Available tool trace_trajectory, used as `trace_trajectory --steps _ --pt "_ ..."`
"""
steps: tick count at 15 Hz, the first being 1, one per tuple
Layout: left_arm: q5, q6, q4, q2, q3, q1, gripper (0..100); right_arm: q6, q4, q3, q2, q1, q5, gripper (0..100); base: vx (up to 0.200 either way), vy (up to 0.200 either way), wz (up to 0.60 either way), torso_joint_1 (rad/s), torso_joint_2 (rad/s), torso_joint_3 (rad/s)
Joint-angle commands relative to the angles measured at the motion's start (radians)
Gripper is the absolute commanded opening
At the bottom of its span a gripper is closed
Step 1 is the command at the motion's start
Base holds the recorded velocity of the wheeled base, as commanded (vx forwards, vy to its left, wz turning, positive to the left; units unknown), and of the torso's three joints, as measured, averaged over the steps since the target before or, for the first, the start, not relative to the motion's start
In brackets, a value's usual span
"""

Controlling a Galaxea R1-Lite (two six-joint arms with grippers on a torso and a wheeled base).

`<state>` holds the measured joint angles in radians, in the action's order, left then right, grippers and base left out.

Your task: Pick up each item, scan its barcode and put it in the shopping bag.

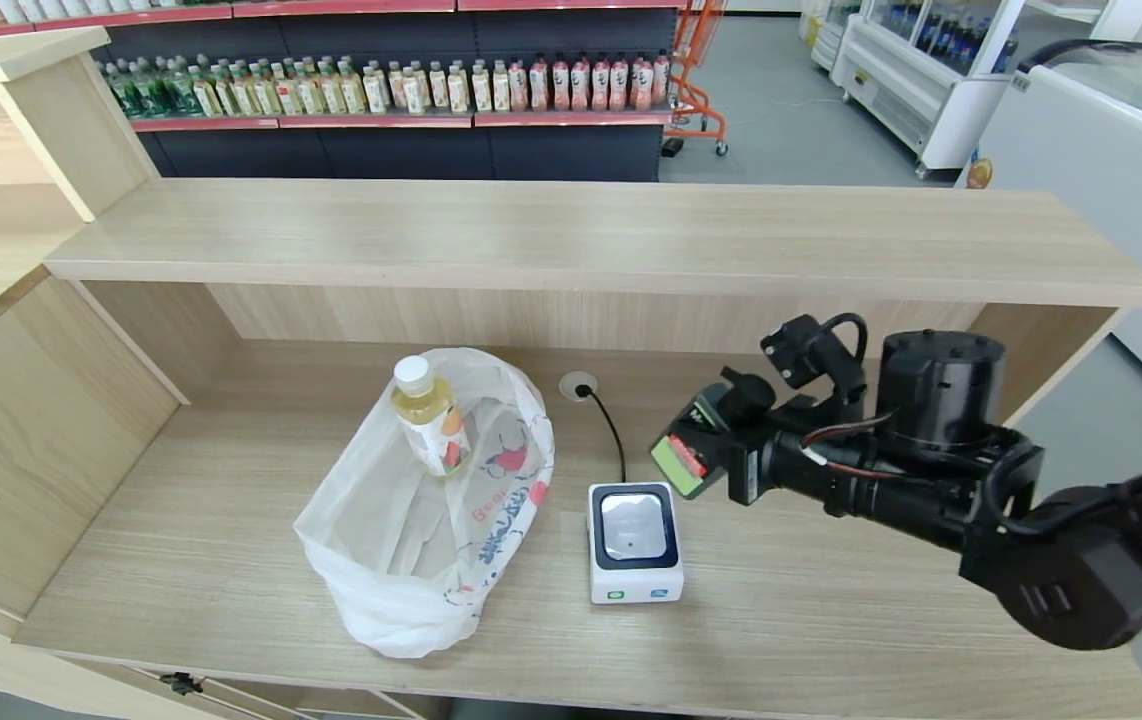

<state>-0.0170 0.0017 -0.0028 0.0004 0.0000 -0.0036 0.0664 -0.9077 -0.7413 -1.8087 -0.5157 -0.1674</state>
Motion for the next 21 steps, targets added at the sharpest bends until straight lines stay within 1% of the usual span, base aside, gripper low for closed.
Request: trace_trajectory --steps 1,2,3,5,8,9,11,14,15,17,19,20,21 --pt "0.000 0.000 0.000 0.001 0.000 0.001 100 0.059 0.046 -0.015 0.166 -0.024 0.137 0 0.000 0.200 0.00 -0.017 -0.01 0.007" --pt "0.000 0.001 0.000 0.001 0.000 0.001 100 0.058 0.053 -0.018 0.183 -0.027 0.189 0 0.000 0.200 0.00 0.012 0.00 0.007" --pt "0.000 0.000 0.000 0.001 0.000 0.001 100 0.058 0.059 -0.006 0.198 -0.027 0.201 0 0.000 0.200 0.00 0.027 0.01 0.002" --pt "0.000 0.000 0.000 0.001 0.000 0.001 100 0.047 0.087 -0.003 0.218 -0.033 0.201 0 0.000 0.200 0.00 -0.005 0.00 0.002" --pt "0.000 0.000 0.000 0.001 0.000 0.001 100 0.000 0.096 0.002 0.213 -0.116 0.200 0 0.000 0.200 0.00 0.004 0.00 0.002" --pt "0.000 0.000 0.000 0.001 0.000 0.001 100 -0.007 0.108 0.005 0.206 -0.130 0.197 0 0.000 0.200 0.00 -0.007 0.00 -0.007" --pt "0.000 0.000 0.000 0.001 0.000 0.001 100 -0.010 0.131 0.003 0.147 -0.132 0.167 0 0.000 0.200 0.00 0.000 0.01 0.002" --pt "0.000 0.001 0.000 0.001 0.000 0.001 100 -0.008 0.125 -0.012 0.043 -0.129 0.163 0 0.000 0.200 0.00 0.001 0.00 0.002" --pt "0.000 0.003 0.000 0.001 0.000 0.001 100 -0.010 0.124 -0.013 0.020 -0.129 0.163 0 0.000 0.000 0.00 0.000 0.00 0.000" --pt "0.000 0.003 0.000 0.001 0.000 0.001 100 -0.014 0.105 -0.003 -0.029 -0.129 0.164 0 0.000 0.000 0.00 0.000 0.00 0.000" --pt "0.000 0.003 0.000 0.001 0.000 0.001 100 -0.028 0.042 0.034 -0.073 -0.132 0.163 0 0.000 0.000 0.00 0.000 0.00 0.000" --pt "0.000 -0.002 0.000 0.001 0.000 0.001 100 -0.053 -0.062 0.059 -0.123 -0.133 0.149 0 0.000 0.000 0.00 0.000 0.00 0.000" --pt "0.000 -0.002 0.000 0.001 0.000 0.001 100 -0.053 -0.105 0.083 -0.132 -0.133 0.109 0 0.000 0.000 0.00 0.000 0.00 0.000"
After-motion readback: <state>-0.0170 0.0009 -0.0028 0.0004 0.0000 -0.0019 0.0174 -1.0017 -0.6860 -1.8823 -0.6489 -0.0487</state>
